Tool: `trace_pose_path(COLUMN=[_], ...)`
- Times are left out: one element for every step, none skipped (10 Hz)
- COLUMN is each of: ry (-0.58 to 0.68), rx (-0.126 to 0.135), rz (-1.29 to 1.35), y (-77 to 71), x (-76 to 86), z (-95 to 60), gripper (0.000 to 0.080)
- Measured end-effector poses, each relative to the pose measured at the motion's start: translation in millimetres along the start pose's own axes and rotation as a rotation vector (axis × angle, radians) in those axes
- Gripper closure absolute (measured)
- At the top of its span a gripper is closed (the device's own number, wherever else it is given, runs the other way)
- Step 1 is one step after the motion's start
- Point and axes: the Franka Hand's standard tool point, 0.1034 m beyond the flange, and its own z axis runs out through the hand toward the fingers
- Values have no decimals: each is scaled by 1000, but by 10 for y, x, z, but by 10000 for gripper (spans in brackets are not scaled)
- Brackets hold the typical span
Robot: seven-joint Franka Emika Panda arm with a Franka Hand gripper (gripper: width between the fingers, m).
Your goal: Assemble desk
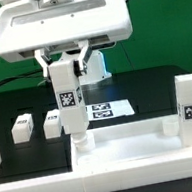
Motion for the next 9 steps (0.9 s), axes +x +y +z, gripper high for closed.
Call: trace_pose_path(ry=[-4, -8, -13, -17, -15, -20, -19, -16, 1], rx=[4, 6, 6, 6, 2, -3, -5, -6, -10], rz=[-2, -9, -15, -18, -23, -30, -31, -33, -35], y=[-52, -94, -121, -131, -119, -88, -77, -72, -61], x=[-31, -58, -90, -112, -138, -168, -164, -157, -142], z=[15, 42, 75, 102, 128, 164, 174, 182, 191], gripper=[509, 509, 509, 509, 509, 509, 509, 509, 509])
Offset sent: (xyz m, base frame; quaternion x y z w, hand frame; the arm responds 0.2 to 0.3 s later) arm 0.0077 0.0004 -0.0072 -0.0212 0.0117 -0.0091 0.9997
